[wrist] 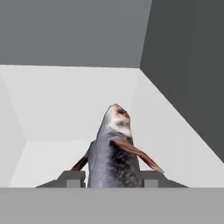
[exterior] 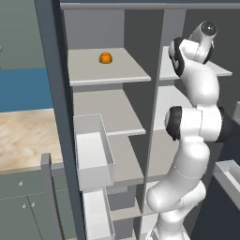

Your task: Pick up the frozen fish from the freezer, place it on any shelf in the fridge, and close the fridge and freezer doors when done.

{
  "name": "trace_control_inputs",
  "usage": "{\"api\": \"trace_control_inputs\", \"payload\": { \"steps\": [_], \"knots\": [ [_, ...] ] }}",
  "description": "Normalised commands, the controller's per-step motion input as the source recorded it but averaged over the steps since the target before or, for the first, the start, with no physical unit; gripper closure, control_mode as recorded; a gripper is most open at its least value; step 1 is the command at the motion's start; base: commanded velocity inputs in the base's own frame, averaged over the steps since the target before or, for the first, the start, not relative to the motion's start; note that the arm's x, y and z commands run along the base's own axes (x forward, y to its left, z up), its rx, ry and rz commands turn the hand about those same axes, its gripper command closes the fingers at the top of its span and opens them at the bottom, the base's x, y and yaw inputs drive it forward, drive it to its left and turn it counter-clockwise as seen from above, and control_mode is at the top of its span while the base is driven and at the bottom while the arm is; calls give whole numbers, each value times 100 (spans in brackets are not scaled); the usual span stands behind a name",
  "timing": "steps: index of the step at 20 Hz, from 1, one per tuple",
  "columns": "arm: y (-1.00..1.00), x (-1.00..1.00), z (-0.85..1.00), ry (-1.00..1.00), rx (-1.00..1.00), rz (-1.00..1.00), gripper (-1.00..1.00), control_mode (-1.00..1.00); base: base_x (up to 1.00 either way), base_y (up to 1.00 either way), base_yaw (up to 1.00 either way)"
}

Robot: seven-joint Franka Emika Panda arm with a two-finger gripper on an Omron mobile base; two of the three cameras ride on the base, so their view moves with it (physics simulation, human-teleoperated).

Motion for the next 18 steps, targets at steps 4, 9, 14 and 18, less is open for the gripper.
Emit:
{"api": "trace_control_inputs", "payload": {
  "steps": [4,9,14,18],
  "knots": [
    [1,40,0,0,-7,0,-100,-100,0,0,0],
    [0,-9,0,-4,-2,0,-100,-100,0,0,0],
    [1,-87,0,-16,0,0,-100,-100,0,0,0],
    [4,-100,-2,-28,0,0,-100,-100,0,0,0]
  ]
}}
